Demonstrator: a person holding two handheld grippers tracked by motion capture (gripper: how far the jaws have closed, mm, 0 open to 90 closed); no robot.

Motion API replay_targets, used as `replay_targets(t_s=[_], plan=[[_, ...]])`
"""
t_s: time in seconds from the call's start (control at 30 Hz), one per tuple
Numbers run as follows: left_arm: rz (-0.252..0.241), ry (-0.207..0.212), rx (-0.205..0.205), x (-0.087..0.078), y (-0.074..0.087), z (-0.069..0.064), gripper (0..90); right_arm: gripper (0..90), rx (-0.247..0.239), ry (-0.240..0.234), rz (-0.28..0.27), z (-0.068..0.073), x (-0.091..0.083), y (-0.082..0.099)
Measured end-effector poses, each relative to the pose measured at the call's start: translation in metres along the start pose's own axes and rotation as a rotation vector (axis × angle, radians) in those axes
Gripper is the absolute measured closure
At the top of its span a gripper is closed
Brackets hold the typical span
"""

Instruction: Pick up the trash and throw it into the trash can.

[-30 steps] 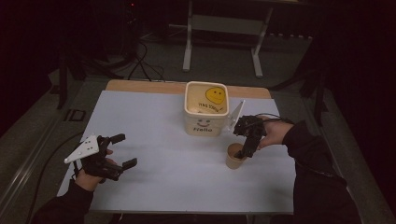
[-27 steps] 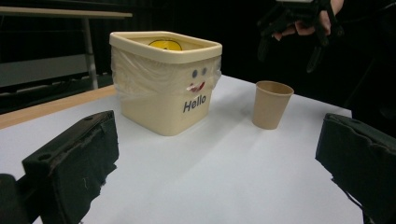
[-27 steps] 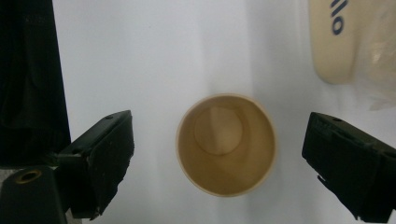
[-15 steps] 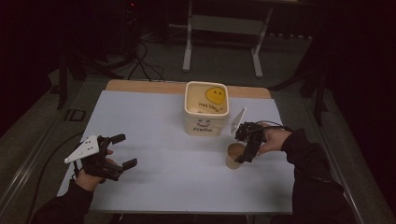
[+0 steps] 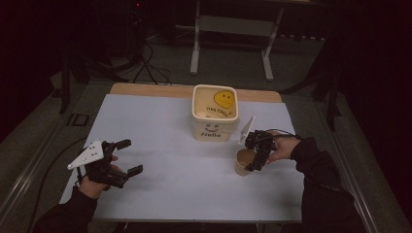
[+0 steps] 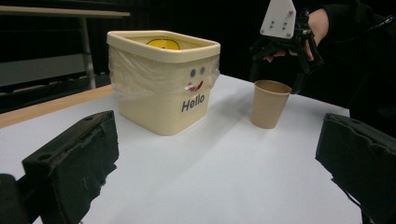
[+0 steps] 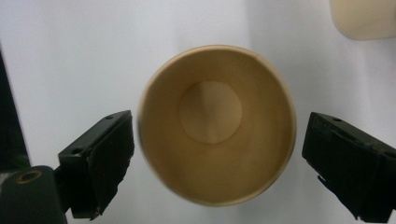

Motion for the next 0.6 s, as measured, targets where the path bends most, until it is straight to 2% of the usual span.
replay_targets(t_s=[0.3,0.6], plan=[[0.001,0.001,0.002,0.000,0.000,0.000,0.6,9.2,-0.002,-0.034,-0.010,-0.002,0.011,0.003],[0.005,0.001,0.000,0.000,0.001,0.000,0.6,9.6,-0.003,-0.045,0.006,-0.004,0.022,0.006]])
Point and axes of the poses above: each handheld gripper's, and its own axes: x roughly forward along the jaws, y roughly out of its underside, z roughly to its left, the point moved 5 cm from there along x, roughly forward along the jaws, and after that the axes turned 12 degrees about -z, right-handed, at the moved point
